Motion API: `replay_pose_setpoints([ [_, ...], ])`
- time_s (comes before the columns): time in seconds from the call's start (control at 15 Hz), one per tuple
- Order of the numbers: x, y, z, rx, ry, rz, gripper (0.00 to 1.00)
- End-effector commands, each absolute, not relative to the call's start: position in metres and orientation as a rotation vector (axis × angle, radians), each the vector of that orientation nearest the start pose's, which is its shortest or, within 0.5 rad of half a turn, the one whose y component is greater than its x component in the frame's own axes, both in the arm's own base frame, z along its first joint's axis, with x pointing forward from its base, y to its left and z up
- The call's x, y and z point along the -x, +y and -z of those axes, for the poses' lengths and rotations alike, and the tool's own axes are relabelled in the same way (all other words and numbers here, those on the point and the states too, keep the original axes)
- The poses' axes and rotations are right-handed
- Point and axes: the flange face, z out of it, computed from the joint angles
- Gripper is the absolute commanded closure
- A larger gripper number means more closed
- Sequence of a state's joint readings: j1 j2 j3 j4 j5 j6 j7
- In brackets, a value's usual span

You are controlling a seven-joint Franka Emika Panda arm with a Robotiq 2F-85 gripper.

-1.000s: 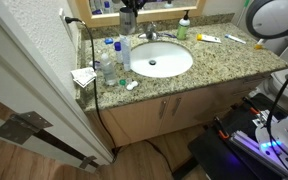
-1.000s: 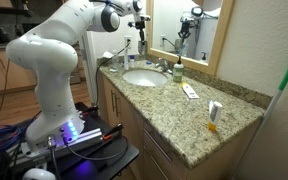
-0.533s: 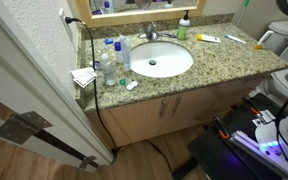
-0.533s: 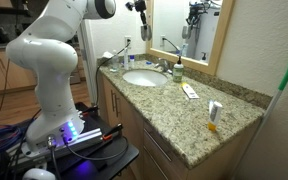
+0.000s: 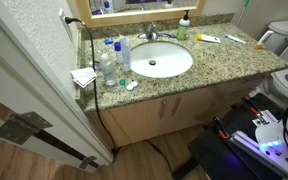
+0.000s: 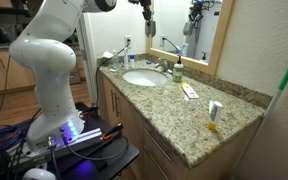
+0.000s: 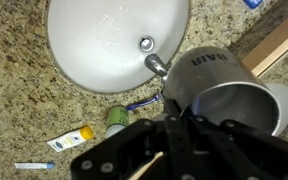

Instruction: Move the cup from the left to the right side of the counter

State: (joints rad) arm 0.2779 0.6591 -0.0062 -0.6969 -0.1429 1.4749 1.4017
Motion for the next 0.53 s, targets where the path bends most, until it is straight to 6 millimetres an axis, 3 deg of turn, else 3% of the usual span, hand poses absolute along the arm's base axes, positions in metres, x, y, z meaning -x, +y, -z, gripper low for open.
replay_pose_setpoints([
  [0.0,-0.694,0.177,-0.600,2.626,1.708,0.290,0.94],
  [0.13,-0.694,0.178,-0.600,2.624,1.708,0.287,0.94],
  [0.27,-0.698,0.197,-0.594,2.618,1.669,0.301,0.98],
  [0.47,-0.704,0.191,-0.592,2.652,1.541,0.341,0.98],
])
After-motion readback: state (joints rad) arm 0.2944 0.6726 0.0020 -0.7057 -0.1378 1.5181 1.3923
